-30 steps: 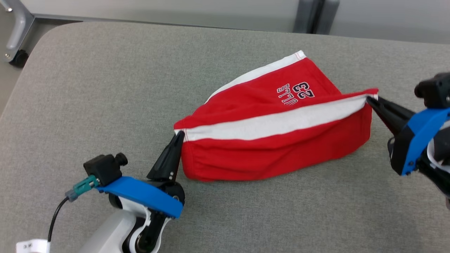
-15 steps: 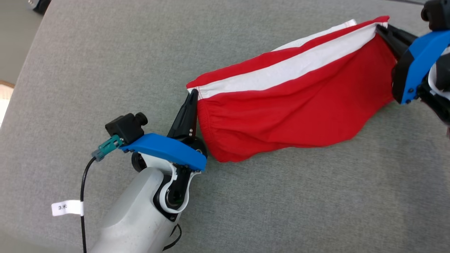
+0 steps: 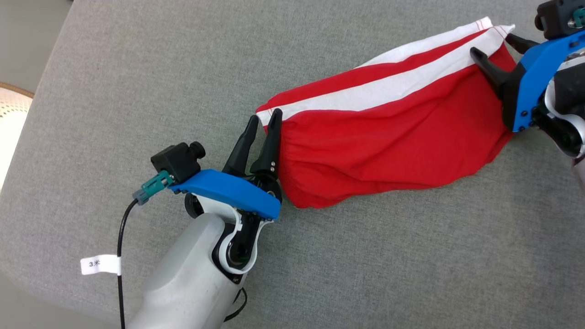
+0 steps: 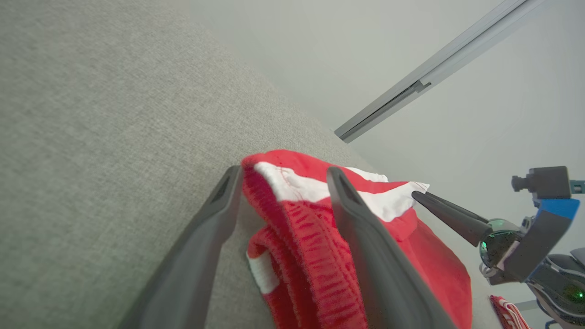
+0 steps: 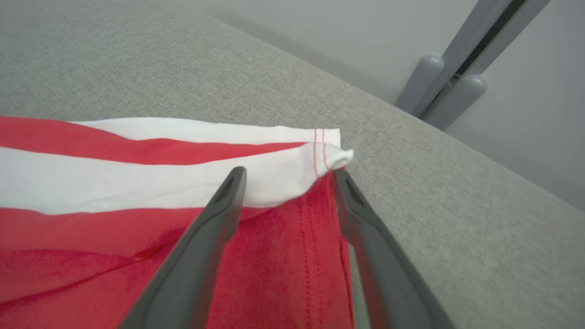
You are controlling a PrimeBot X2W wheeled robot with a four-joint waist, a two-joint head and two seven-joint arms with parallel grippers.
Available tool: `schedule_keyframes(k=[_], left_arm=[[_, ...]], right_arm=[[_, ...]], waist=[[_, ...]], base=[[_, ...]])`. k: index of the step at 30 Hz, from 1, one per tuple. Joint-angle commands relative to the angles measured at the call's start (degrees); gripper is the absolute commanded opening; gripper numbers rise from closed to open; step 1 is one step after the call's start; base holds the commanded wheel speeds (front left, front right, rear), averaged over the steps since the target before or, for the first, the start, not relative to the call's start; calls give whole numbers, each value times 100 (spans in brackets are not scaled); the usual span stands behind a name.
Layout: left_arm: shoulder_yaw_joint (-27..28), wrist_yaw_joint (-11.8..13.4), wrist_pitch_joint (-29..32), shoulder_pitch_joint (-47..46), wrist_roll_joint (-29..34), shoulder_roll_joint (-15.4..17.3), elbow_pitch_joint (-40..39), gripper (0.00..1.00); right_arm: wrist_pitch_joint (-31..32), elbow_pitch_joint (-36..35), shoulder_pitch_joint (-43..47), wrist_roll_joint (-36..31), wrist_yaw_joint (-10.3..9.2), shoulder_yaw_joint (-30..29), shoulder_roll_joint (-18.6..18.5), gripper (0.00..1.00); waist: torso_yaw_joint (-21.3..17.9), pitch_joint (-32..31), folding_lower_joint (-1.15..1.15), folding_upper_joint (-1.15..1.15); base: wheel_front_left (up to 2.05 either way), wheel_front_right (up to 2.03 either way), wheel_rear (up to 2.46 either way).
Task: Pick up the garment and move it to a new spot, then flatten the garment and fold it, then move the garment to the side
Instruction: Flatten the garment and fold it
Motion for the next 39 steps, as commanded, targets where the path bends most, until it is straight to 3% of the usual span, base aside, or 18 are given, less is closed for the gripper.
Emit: schedule_keyframes(k=[1, 15, 21, 30, 39], left_arm=[[49, -43, -21, 89, 89, 7, -37, 100], [1559, -52, -19, 1238, 2626, 381, -1298, 100], [1687, -53, -19, 1408, 3906, 618, -1316, 100], [1900, -53, -19, 1523, 4240, 429, -1586, 100], [1800, -54, -19, 1585, 4205, 357, -1665, 100]], right_arm=[[-73, 19, 2, 42, -1, 11, -71, 100], [-291, -3, 894, 623, -1, -261, -66, 100], [-312, 212, 950, 602, -1, -541, 36, 100], [-729, 1171, 540, 354, -1, -1461, 553, 100], [-438, 2468, 217, -641, 7, -1626, 1031, 100]], waist=[[-28, -48, -1, 0], [-245, -655, -1, 0], [-185, -613, -1, 0], [132, -369, -1, 0], [356, -355, -1, 0]], base=[[0, 0, 0], [0, 0, 0], [0, 0, 0], [0, 0, 0], [0, 0, 0]])
